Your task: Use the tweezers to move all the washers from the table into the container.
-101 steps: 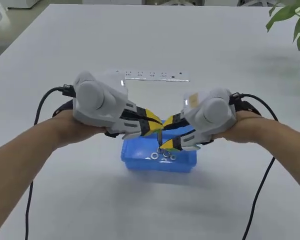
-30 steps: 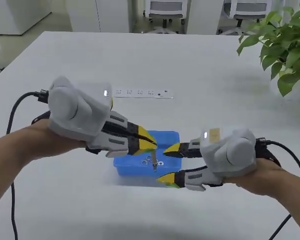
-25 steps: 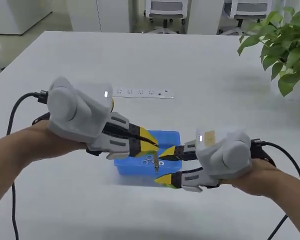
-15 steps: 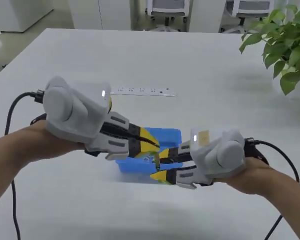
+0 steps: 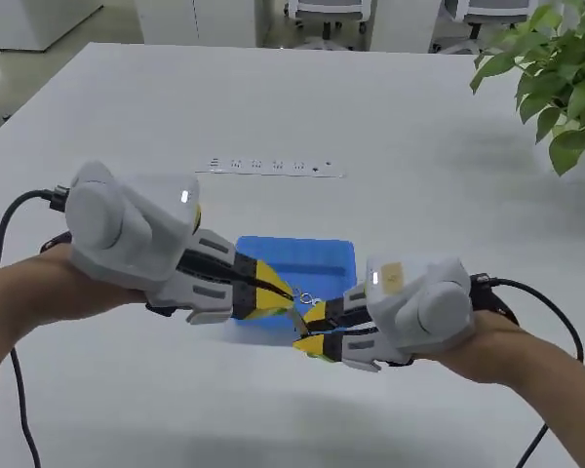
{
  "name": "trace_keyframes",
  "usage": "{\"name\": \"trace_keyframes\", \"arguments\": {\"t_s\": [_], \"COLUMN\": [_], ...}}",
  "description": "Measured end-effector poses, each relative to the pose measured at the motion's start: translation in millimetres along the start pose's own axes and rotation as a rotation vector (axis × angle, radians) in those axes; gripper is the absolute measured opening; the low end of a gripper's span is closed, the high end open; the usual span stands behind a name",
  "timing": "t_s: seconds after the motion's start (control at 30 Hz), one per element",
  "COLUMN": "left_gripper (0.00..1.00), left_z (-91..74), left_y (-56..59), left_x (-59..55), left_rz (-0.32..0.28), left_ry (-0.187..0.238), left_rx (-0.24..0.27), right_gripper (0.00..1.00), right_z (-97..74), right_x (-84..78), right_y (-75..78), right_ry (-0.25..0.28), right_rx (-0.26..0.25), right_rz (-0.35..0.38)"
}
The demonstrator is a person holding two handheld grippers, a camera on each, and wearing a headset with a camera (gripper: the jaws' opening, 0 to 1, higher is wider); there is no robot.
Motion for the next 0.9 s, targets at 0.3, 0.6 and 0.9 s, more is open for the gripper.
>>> {"name": "trace_keyframes", "arguments": {"t_s": [0.3, 0.6, 0.9], "left_gripper": [0.05, 0.05, 0.05], "left_z": [3.4, 10.0, 15.6], "left_y": [5.6, 10.8, 16.4], "left_x": [-29.5, -57.4, -79.5], "left_rz": [0.013, 0.002, 0.020], "left_ry": [-0.083, -0.148, -0.219], "left_rx": [-0.009, -0.009, -0.008], "right_gripper": [0.09, 0.09, 0.09], "right_z": [2.7, 7.0, 15.6], "right_x": [-14.6, -25.6, -33.6], "right_y": [-4.9, -8.8, -11.0], "right_ry": [-0.045, -0.075, -0.113], "right_rx": [0.019, 0.041, 0.070], "right_rz": [0.002, 0.009, -0.003]}}
Point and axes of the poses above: the centre of the closed fingertips' face, and the gripper's own axes: z roughly forward along the fingers, y roughly to its right, x roughly out of its top, the point moved 2 cm from there along -z, roughly backward along the fingers, and after that the axes turned 10 degrees about x, right-handed, at the moved point
